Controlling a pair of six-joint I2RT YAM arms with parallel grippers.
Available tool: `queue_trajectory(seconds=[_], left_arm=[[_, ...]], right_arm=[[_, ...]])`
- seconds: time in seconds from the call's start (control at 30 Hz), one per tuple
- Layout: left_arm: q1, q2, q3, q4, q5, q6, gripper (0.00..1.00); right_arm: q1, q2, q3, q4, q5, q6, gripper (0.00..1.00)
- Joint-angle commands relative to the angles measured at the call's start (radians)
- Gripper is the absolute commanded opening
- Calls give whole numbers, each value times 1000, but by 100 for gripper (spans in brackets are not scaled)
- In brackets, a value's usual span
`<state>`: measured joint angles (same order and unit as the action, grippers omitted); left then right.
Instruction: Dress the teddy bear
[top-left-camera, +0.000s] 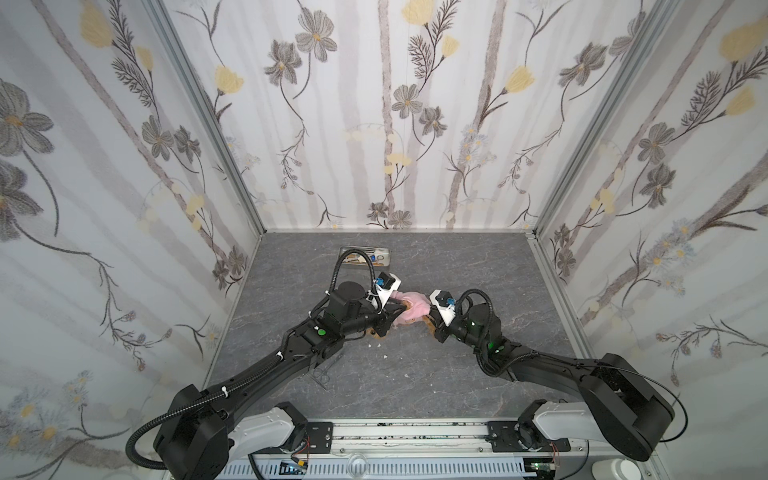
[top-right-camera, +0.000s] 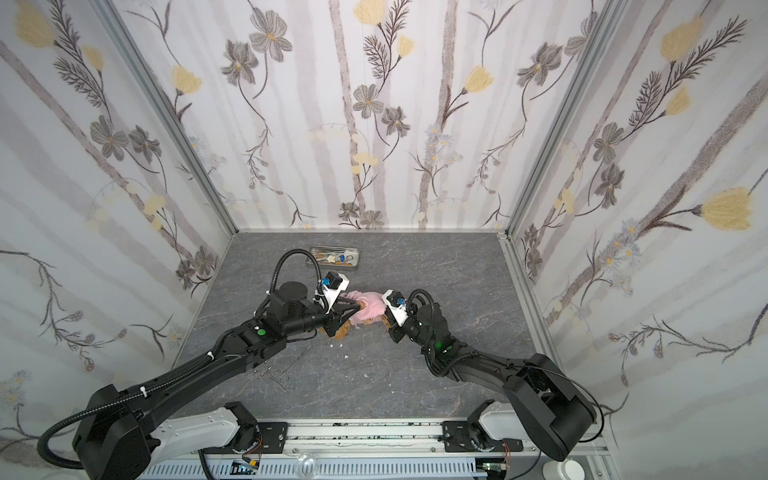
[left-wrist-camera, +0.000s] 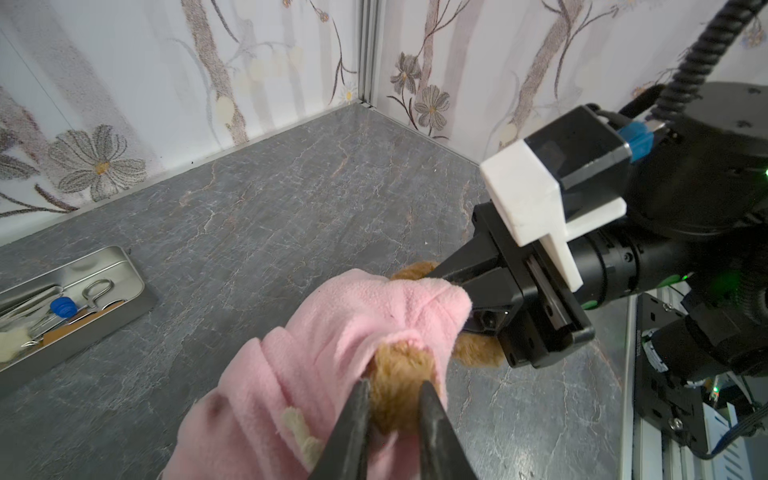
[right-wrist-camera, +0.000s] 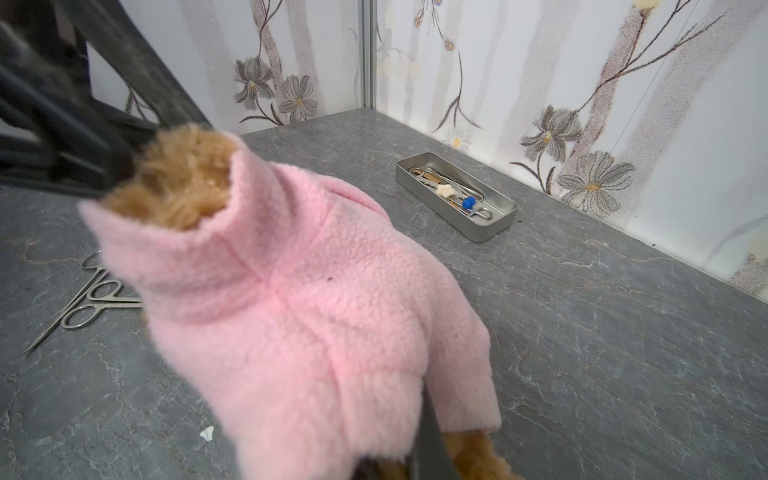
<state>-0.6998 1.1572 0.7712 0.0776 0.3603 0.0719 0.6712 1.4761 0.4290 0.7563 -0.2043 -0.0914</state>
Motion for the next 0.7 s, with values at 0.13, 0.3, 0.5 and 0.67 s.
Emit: queue_trajectory(seconds=[0.13,0.3,0.5,0.67], left_arm=[[-37,45,76,-158,-52,207,22],[-78,90,132,-242,-157,300,21],[-112,131,170,-288,-237,373,27],[-125,171,195,-294,-264,401,32]], right_arm=[[0,-5,20,3,-18,-24,0],[1,3,24,2,-22,-24,0],[0,5,28,-1,-26,-23,0],[-1,3,27,15,-38,-7,0]])
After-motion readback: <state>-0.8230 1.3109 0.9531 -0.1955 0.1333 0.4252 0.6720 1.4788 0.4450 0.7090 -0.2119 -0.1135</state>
